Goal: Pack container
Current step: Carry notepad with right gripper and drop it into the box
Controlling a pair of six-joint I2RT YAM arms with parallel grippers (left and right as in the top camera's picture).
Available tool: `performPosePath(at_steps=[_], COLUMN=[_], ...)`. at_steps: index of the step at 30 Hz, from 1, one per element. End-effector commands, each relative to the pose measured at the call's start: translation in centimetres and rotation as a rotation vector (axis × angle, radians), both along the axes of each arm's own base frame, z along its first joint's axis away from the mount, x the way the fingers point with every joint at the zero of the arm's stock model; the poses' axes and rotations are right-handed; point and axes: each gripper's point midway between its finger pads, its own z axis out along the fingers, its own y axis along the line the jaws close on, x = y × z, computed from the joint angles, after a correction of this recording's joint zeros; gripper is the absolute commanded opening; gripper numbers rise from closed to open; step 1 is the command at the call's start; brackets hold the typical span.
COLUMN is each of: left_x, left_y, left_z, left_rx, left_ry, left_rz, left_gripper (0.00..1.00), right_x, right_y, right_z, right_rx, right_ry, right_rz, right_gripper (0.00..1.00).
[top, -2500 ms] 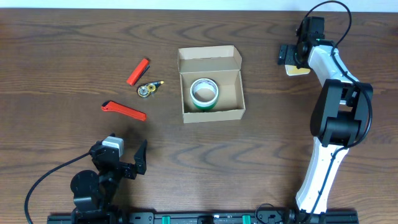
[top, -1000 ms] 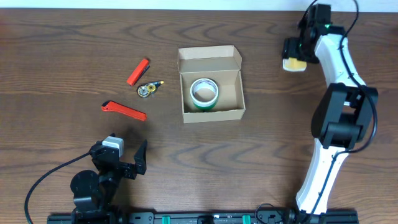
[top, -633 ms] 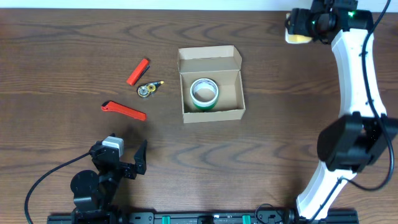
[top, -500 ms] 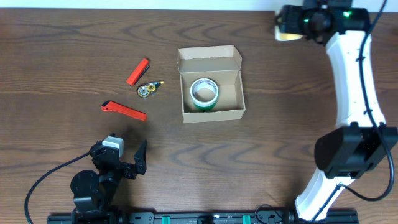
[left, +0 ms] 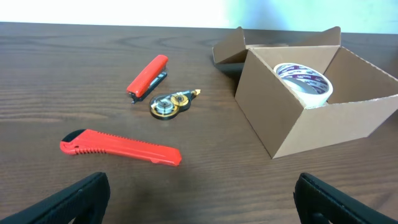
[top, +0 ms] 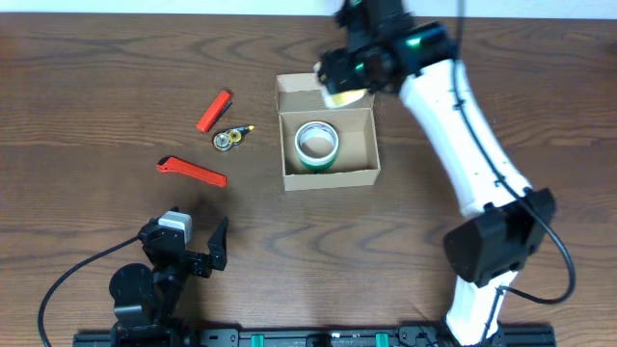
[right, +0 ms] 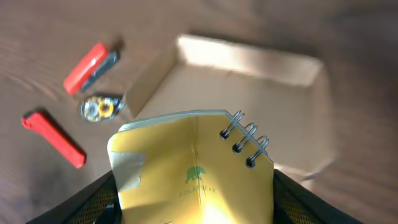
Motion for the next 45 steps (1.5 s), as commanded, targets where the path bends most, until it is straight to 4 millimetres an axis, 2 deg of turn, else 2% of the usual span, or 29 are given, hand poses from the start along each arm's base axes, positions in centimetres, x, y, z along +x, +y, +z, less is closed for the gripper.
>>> performPosePath(at_steps=[1, 6, 12, 24, 27, 30, 33, 39, 45], left_x=[-0.1, -0.1, -0.1, -0.1, -0.1, -0.1, -0.1, -0.1, -0.1], left_y=[-0.3, -0.3, -0.3, -0.3, -0.3, -0.3, -0.3, -0.3, -0.3], left_z=[-0.9, -0.9, -0.9, -0.9, -0.9, -0.9, -0.9, -0.9, -0.9], left_rx=[-0.018, -0.018, -0.018, -0.018, -0.018, -0.018, -0.018, -0.018, -0.018], left_ry=[0.023, 0.023, 0.023, 0.023, 0.023, 0.023, 0.023, 0.023, 0.023], left_rz=[-0.010, -0.009, -0.010, -0.010, -0.010, -0.010, -0.010, -0.010, -0.010], left_gripper=[0.95, 0.95, 0.95, 0.95, 0.95, 0.95, 0.95, 0.95, 0.95], right_x=[-0.5, -1.6, -2.6, -3.3, -3.4, -3.6, -3.8, -4.0, -4.3], right_y=[1.0, 1.8, 2.8, 3.4, 3.7, 4.2, 4.5, 4.6, 4.4], right_z=[-2.7, -5.4, -7.6, -9.4, -9.4, -9.4, -9.4, -9.4, -9.3], right_rx=[-0.069, -0.154, -0.181, -0.191, -0.189, -0.188, -0.189, -0.192, -0.199], right_ry=[0.055, 0.102, 0.158, 0.206, 0.202, 0.199, 0.199, 0.201, 0.210], right_rz=[-0.087, -0.146, -0.148, -0.189, -0.184, -0.174, -0.167, -0.162, -0.161], right_gripper=[0.65, 0.64, 0.64, 0.65, 0.70, 0.82, 0.87, 0.91, 0.99])
